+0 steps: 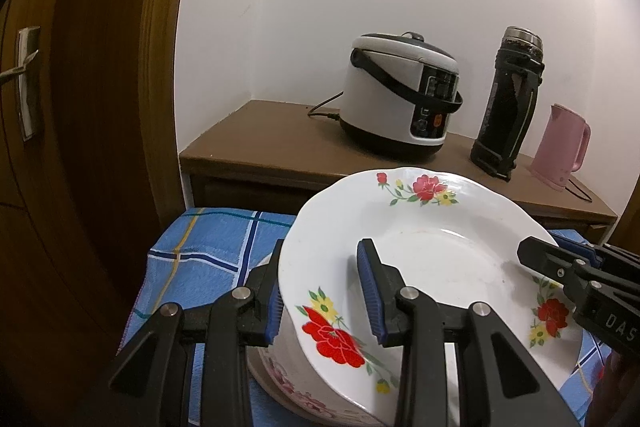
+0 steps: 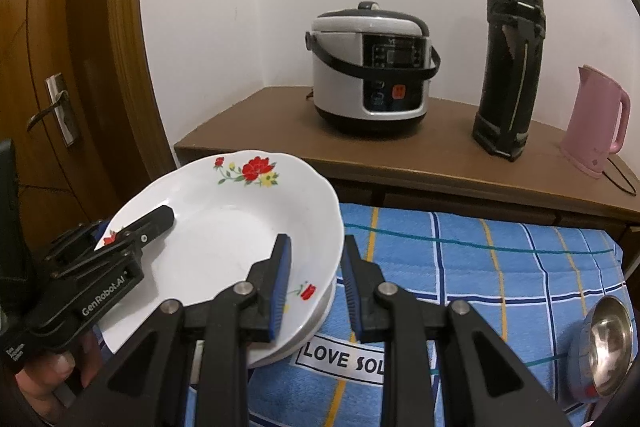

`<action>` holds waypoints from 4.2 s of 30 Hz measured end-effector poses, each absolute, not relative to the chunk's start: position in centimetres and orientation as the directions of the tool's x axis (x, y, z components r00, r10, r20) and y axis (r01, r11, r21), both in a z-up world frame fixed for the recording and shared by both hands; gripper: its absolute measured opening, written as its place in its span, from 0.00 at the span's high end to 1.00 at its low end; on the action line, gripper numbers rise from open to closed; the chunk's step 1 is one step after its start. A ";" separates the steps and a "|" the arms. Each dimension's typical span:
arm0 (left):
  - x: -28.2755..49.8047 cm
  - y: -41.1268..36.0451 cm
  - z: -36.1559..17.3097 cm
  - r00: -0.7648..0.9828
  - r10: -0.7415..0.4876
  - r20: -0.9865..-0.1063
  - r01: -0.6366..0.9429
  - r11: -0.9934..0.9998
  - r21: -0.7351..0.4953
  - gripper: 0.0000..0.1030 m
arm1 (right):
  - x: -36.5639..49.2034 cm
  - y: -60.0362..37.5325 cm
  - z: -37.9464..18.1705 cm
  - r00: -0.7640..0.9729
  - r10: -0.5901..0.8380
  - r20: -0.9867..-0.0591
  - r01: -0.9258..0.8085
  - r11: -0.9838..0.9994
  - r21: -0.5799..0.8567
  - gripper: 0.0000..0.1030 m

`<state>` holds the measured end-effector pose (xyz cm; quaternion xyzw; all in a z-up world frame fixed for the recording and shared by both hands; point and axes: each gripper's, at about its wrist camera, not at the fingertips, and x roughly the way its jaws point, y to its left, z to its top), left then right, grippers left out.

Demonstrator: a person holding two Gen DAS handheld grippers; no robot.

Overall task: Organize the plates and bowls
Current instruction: 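Lower the red-flower plate onto the pink-floral bowl stack with both tools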

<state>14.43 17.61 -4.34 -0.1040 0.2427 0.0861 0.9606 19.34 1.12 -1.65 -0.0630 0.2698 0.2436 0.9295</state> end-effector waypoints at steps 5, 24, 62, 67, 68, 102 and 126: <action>14.6 17.9 -4.7 0.865 0.122 -0.486 -0.226 0.961 -0.161 0.64 | 19.6 1.6 -2.2 0.731 0.414 -0.543 -0.488 0.873 0.009 0.75; 14.9 18.3 -5.8 0.856 0.149 -0.495 -0.255 0.955 -0.153 0.64 | 20.6 2.1 -4.0 0.722 0.447 -0.528 -0.511 0.859 0.028 0.75; 17.0 19.4 -8.4 0.773 0.191 -0.605 -0.316 0.943 -0.107 0.64 | 23.2 2.8 -6.9 0.665 0.521 -0.535 -0.577 0.813 0.076 0.74; 17.2 19.5 -8.6 0.767 0.179 -0.616 -0.312 0.943 -0.114 0.64 | 23.2 3.1 -7.1 0.667 0.507 -0.546 -0.576 0.815 0.053 0.74; 17.2 19.5 -8.6 0.766 0.179 -0.617 -0.312 0.943 -0.114 0.64 | 23.3 3.2 -7.2 0.665 0.505 -0.549 -0.577 0.815 0.052 0.74; 16.8 19.1 -8.5 0.759 0.173 -0.627 -0.289 0.953 -0.088 0.64 | 23.2 3.3 -7.2 0.653 0.507 -0.562 -0.608 0.794 0.010 0.74; 17.8 19.9 -9.9 0.702 0.116 -0.702 -0.281 0.952 -0.125 0.57 | 24.3 3.5 -8.3 0.587 0.510 -0.629 -0.631 0.775 0.039 0.74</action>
